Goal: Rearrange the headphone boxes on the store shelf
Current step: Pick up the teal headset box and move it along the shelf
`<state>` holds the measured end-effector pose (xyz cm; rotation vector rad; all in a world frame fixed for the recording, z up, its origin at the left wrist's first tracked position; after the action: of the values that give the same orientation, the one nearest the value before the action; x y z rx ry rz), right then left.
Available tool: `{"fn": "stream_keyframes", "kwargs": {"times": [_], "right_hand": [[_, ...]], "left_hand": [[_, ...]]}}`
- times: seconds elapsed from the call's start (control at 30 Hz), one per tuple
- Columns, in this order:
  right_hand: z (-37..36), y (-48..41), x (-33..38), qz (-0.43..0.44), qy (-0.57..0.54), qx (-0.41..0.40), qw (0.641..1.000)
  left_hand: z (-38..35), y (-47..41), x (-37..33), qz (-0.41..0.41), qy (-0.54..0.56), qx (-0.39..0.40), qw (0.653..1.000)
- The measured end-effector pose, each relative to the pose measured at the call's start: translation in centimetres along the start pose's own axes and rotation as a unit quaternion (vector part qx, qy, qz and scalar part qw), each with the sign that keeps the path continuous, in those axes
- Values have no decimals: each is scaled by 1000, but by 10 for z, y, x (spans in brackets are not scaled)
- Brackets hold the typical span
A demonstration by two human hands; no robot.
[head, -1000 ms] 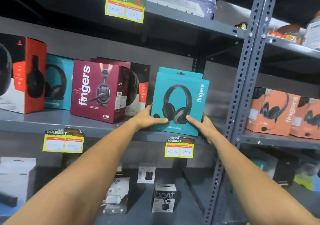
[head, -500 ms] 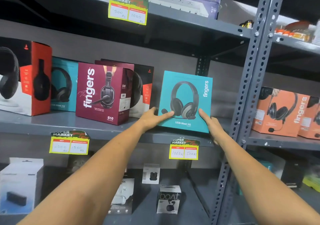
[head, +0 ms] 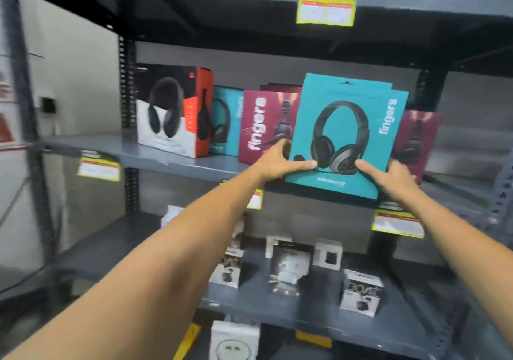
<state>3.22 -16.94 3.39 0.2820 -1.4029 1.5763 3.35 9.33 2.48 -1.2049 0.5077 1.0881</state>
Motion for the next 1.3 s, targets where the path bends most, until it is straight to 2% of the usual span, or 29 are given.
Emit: {"fn": "stream_keyframes", "kwargs": {"times": [0.17, 0.43, 0.67, 0.87, 1.0, 1.1, 1.3], "right_hand": [[-99, 19, 67, 54, -10, 27, 998], [-285, 55, 175, 76, -67, 100, 990], [-432, 61, 242, 73, -96, 167, 979], [-508, 48, 268, 84, -63, 167, 980], [-550, 40, 272, 108, -34, 153, 982], [-569, 35, 268, 112, -18, 156, 981], [-578, 34, 269, 127, 6, 177, 976]], "left_hand": [[119, 25, 30, -20, -33, -112, 993], [321, 57, 92, -6, -97, -190, 977], [457, 52, 146, 5, -135, -236, 962], [513, 29, 190, 11, -131, -247, 960], [537, 13, 217, 14, -183, -259, 948], [544, 7, 237, 28, -220, -262, 939], [556, 8, 252, 25, -201, -296, 934]]}}
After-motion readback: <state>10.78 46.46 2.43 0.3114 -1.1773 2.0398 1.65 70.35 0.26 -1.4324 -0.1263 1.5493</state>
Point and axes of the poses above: each hand's wrist, its own y-axis away from the middle knuckle, its own z-axis out of the back of the hand, x = y × z, the point moved 5 cm from there along -y, towards the middle knuckle, and after that the axes turned 12 degrees about -x, right-handed, at the moved point
